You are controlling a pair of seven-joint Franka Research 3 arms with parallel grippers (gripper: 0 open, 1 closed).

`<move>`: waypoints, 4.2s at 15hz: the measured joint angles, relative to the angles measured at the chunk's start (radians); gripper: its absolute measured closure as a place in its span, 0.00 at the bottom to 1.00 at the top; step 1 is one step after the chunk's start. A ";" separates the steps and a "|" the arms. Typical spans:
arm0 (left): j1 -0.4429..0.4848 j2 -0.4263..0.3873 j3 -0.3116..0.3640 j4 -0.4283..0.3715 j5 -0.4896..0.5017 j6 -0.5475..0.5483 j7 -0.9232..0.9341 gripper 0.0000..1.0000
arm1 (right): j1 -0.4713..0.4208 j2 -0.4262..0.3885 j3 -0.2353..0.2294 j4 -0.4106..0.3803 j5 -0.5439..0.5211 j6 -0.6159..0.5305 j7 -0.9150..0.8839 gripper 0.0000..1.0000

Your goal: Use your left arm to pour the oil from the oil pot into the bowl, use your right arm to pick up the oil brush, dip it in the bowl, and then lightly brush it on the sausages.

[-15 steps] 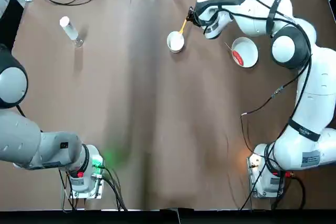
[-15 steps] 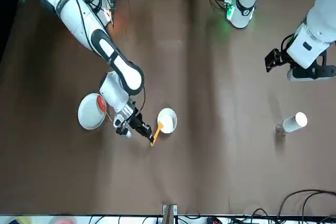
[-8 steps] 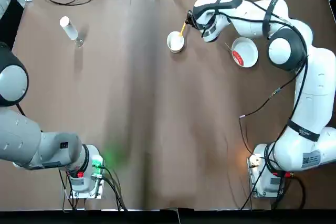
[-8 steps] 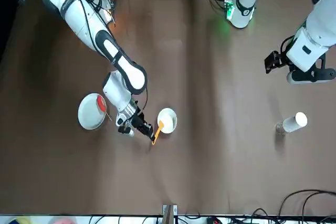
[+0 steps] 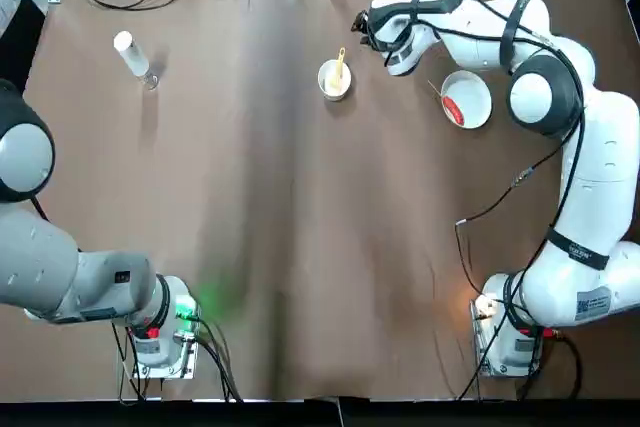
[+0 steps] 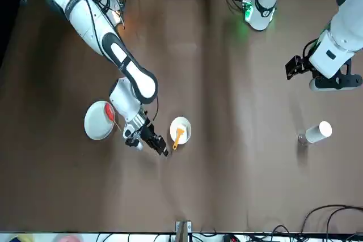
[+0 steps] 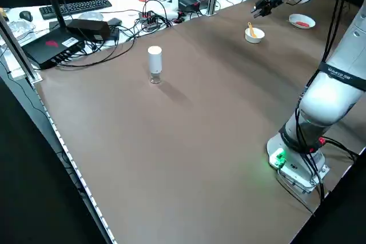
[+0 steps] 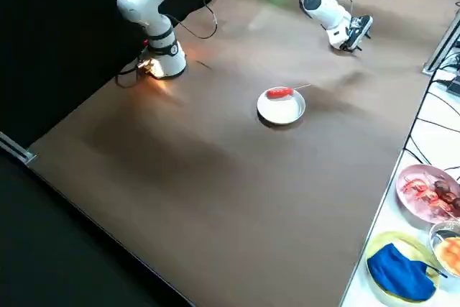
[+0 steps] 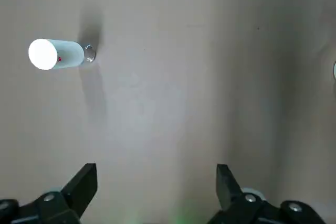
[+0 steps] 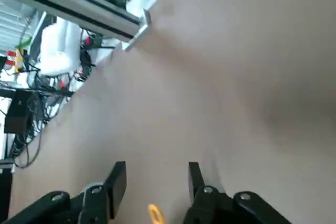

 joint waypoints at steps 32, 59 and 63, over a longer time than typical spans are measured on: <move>0.000 0.004 0.002 0.000 0.000 0.000 0.000 0.00 | -0.206 -0.686 -0.562 0.011 -0.861 -1.716 0.140 0.29; 0.000 0.004 0.003 0.000 0.000 0.000 0.000 0.00 | -0.104 -0.959 -0.572 -0.005 -0.932 -1.896 0.142 0.01; 0.000 0.004 0.003 0.000 0.000 0.000 -0.001 0.00 | -0.104 -0.996 -0.572 -0.013 -1.002 -1.841 0.143 0.01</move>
